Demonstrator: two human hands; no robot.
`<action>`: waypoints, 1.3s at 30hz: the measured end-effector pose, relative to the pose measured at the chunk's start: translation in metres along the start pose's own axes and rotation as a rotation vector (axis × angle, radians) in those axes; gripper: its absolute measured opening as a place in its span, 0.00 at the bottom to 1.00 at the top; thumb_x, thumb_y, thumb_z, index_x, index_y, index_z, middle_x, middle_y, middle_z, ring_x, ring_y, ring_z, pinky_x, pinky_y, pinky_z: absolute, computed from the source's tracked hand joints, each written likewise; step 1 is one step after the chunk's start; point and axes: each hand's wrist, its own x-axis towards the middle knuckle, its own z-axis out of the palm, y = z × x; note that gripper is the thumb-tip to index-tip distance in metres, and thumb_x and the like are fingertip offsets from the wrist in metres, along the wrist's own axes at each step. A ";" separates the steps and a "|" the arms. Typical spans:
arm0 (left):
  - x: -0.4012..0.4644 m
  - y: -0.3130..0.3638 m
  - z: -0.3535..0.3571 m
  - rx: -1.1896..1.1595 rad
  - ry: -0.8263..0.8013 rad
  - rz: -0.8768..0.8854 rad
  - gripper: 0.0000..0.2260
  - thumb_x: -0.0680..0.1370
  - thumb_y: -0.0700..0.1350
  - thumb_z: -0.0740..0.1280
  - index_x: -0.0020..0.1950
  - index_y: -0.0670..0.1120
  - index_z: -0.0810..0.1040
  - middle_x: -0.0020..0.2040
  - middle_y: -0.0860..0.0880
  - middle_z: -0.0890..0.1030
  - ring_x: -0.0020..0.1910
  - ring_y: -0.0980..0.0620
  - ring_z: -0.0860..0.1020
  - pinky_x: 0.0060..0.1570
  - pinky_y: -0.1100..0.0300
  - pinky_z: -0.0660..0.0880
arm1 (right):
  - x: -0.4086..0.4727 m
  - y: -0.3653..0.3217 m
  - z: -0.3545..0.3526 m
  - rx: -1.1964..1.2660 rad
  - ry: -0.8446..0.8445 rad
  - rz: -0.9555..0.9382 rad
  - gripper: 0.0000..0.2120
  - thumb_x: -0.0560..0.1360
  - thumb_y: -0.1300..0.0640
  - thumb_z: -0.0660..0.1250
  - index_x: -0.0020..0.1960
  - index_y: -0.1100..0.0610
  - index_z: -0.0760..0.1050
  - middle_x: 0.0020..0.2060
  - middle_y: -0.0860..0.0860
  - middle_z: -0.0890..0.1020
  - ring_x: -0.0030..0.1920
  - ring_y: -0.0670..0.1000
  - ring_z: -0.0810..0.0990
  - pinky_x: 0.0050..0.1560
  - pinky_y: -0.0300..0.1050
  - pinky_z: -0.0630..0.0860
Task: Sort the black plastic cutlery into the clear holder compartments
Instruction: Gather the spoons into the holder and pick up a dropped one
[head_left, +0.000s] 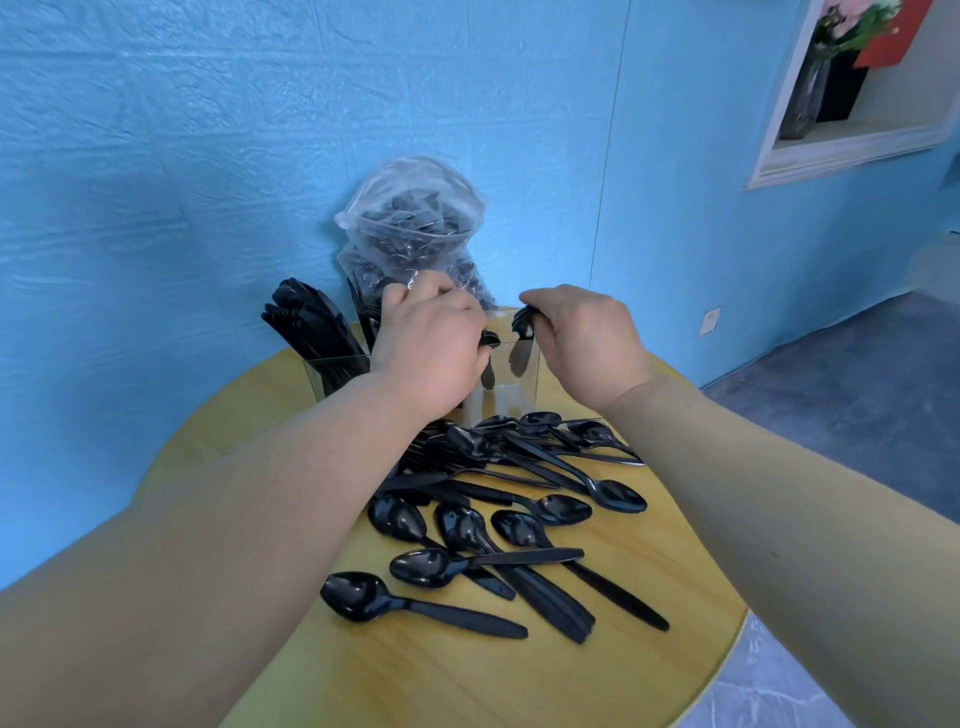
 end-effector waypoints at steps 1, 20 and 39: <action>0.001 0.000 0.003 -0.008 0.010 0.000 0.13 0.78 0.53 0.64 0.58 0.50 0.81 0.58 0.56 0.79 0.64 0.48 0.65 0.58 0.49 0.59 | -0.002 0.001 0.004 0.011 -0.018 0.004 0.13 0.78 0.62 0.58 0.58 0.60 0.77 0.47 0.59 0.81 0.47 0.62 0.78 0.46 0.53 0.74; -0.031 0.008 -0.006 -0.107 0.261 0.088 0.14 0.71 0.48 0.73 0.55 0.49 0.82 0.51 0.52 0.83 0.54 0.42 0.75 0.49 0.47 0.68 | -0.042 0.003 -0.011 0.208 0.039 0.046 0.23 0.76 0.62 0.60 0.71 0.53 0.67 0.60 0.51 0.75 0.43 0.52 0.77 0.43 0.44 0.72; -0.197 0.027 -0.019 -0.260 -0.131 -0.164 0.23 0.74 0.63 0.55 0.58 0.55 0.81 0.57 0.58 0.79 0.61 0.49 0.71 0.57 0.47 0.69 | -0.178 -0.062 -0.022 0.038 -0.073 0.058 0.08 0.70 0.49 0.71 0.39 0.54 0.81 0.36 0.49 0.78 0.43 0.54 0.73 0.36 0.44 0.73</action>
